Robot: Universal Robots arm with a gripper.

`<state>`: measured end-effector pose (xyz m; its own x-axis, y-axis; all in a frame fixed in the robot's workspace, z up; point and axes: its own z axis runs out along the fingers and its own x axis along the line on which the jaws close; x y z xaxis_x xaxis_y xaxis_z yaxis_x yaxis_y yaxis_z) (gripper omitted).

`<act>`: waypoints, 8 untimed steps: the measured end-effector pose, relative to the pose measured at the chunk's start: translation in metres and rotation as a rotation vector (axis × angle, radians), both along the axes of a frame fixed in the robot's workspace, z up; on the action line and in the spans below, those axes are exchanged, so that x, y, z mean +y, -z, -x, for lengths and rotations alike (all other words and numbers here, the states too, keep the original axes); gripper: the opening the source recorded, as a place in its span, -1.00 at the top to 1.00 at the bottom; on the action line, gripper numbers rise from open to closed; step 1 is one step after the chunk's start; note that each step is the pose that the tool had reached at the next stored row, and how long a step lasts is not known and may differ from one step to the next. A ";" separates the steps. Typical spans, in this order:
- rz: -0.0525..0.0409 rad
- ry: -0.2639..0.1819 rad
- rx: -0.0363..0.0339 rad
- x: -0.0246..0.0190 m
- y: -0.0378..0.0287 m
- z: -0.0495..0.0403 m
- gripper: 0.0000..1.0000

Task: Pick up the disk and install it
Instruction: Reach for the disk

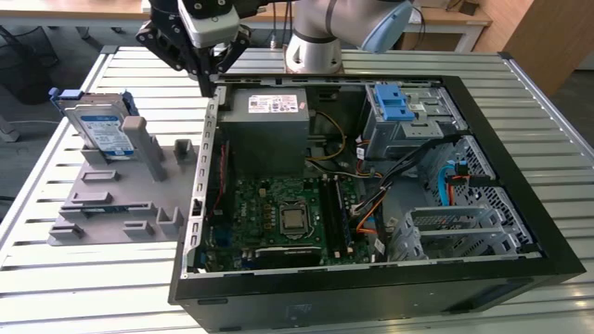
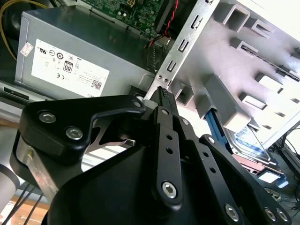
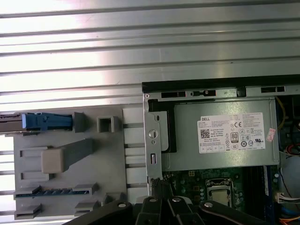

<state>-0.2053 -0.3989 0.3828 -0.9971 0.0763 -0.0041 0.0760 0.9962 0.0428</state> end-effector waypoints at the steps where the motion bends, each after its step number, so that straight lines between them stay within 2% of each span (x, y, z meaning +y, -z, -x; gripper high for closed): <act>1: 0.0000 0.000 0.0004 0.0000 0.0001 0.0004 0.79; 8: 0.0000 0.000 0.0030 0.0000 0.0008 0.0029 0.79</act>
<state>-0.2083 -0.3989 0.3819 -0.9971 0.0763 -0.0011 0.0761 0.9962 0.0426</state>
